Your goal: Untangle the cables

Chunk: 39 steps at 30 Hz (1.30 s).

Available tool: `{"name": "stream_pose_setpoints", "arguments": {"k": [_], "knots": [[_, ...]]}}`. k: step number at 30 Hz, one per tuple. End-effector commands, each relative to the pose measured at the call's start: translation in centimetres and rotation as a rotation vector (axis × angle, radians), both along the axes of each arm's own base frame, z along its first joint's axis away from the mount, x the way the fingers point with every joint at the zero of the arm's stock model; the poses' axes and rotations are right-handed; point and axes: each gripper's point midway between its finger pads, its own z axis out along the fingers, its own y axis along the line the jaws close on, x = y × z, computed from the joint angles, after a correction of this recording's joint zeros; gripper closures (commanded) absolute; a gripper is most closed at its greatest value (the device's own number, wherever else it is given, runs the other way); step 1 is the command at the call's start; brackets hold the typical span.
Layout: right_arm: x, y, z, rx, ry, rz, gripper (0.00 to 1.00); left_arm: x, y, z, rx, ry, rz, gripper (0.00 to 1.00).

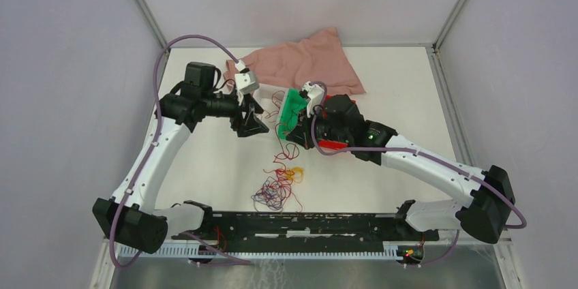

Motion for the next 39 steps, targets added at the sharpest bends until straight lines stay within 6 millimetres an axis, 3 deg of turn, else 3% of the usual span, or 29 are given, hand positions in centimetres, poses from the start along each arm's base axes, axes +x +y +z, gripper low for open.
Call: {"name": "stream_pose_setpoints", "arguments": {"k": [1,8,17,20,23,25,28,30,35,39], "knots": [[-0.8,1.7,5.8,0.167,-0.073,0.09,1.0,-2.8,-1.2,0.5,-0.102,0.03,-0.137,0.26],[-2.4,2.8,7.4,0.242,-0.074,0.2,1.0,-3.2,-1.6,-1.3,-0.112,0.107,-0.161,0.31],[-2.7,3.3,8.0,0.276,-0.079,0.231,1.0,-3.7,-2.4,-1.4,-0.144,0.158,-0.184,0.55],[-2.8,3.7,8.2,0.3,-0.067,0.243,1.0,-3.6,-2.5,-1.7,-0.133,0.152,-0.18,0.67],[-3.0,3.9,8.2,0.304,-0.055,0.251,0.98,-2.4,-2.4,-1.4,-0.111,0.106,-0.13,0.88],[-3.1,3.7,7.9,0.303,-0.047,0.248,0.85,-1.1,-2.2,-0.4,-0.091,0.041,-0.084,0.97],[-2.8,3.1,7.9,0.303,-0.053,0.212,0.6,0.4,-2.0,2.4,-0.081,-0.062,-0.04,0.97],[-2.3,2.5,8.3,0.308,-0.075,0.162,0.5,0.8,-1.9,4.8,-0.09,-0.116,-0.029,0.97],[1.0,-0.4,8.9,0.301,-0.154,-0.093,0.34,0.2,-1.8,9.1,-0.123,-0.185,-0.025,0.97],[2.3,-0.9,10.0,0.346,-0.199,-0.164,0.31,-0.7,-1.8,10.5,-0.149,-0.185,-0.018,0.97]]}}
